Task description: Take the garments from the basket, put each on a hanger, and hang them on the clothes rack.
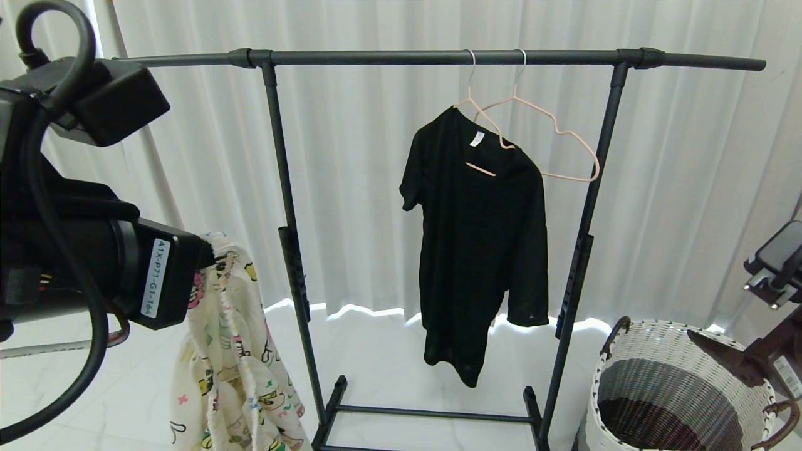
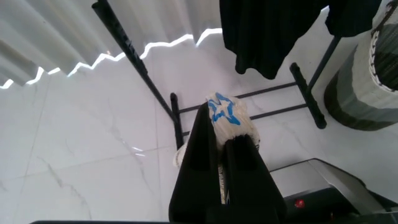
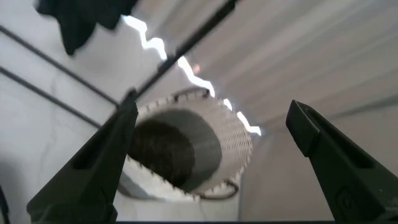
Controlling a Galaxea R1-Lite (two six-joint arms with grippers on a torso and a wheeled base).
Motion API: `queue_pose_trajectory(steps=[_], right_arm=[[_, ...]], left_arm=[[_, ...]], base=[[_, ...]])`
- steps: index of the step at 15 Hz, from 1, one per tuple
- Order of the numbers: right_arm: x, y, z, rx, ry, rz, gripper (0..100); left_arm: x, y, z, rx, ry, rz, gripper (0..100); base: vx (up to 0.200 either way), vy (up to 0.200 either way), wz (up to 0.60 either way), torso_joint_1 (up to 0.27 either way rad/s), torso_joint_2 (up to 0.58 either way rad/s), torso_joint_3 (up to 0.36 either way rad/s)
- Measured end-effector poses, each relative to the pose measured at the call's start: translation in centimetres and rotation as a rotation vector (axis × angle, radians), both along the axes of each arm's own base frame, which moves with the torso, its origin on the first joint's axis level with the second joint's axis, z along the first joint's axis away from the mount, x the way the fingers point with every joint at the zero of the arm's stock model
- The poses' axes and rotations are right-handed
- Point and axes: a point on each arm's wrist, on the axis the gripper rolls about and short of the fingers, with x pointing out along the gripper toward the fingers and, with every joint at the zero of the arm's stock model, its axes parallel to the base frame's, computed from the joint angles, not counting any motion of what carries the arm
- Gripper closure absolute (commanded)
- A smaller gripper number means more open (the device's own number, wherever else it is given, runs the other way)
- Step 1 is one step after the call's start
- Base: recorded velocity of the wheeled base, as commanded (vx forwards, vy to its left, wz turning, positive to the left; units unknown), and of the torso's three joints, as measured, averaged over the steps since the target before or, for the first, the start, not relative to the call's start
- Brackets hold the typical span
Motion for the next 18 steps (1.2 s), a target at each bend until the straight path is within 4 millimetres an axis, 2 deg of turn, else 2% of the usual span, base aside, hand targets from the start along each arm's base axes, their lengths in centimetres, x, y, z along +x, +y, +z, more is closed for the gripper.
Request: queue_pose_trajectory(steps=[4, 8, 10, 13, 18], right_arm=[[0.2, -0.4, -3.1, 0.032, -0.047, -0.031, 0], [-0.6, -0.9, -6.8, -0.012, -0.051, -0.016, 0], [-0.6, -1.0, -7.1, -0.003, -0.042, -0.02, 0], [0.1, -0.5, -5.6, 0.159, -0.073, -0.073, 0], [1.5, 0.3, -4.5, 0.204, -0.081, -0.088, 0]], left_arm=[[0.0, 0.5, -0.5, 0.012, 0.014, 0.02, 100], [0.2, 0.9, -1.0, 0.021, 0.025, 0.045, 100], [0.0, 1.3, -1.7, 0.036, 0.043, 0.059, 100], [-0.9, 2.4, -3.4, 0.067, 0.083, 0.084, 100], [-1.6, 3.2, -3.9, 0.068, 0.082, 0.095, 100]], base=[[0.0, 0.0, 0.0, 0.0, 0.0, 0.0], [0.0, 0.0, 0.0, 0.0, 0.0, 0.0], [0.0, 0.0, 0.0, 0.056, -0.15, -0.12], [0.0, 0.0, 0.0, 0.141, -0.38, -0.253], [0.0, 0.0, 0.0, 0.176, -0.46, -0.282]])
